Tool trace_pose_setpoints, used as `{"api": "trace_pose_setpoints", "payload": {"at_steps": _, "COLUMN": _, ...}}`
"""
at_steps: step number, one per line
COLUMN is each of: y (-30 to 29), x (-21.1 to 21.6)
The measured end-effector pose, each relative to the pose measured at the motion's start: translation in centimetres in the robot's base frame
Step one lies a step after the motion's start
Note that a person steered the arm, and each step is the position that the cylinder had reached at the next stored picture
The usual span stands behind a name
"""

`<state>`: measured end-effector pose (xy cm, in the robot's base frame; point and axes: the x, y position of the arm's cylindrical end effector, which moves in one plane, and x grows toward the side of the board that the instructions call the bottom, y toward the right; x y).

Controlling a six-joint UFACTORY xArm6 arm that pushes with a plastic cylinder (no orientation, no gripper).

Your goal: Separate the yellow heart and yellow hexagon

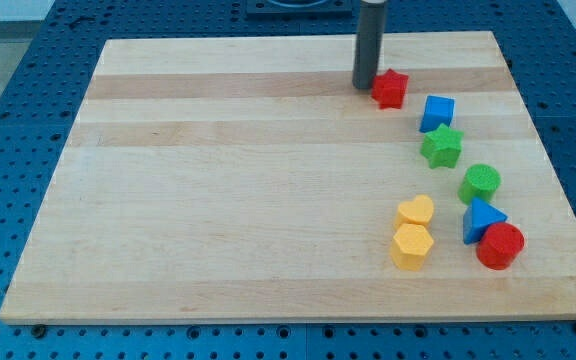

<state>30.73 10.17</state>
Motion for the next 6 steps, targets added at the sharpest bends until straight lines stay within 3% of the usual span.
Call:
{"api": "trace_pose_setpoints", "payload": {"at_steps": 2, "y": 4.5, "x": 2.2}}
{"api": "trace_pose_setpoints", "payload": {"at_steps": 4, "y": 0.9, "x": 4.4}}
{"api": "trace_pose_setpoints", "payload": {"at_steps": 6, "y": -0.1, "x": 15.4}}
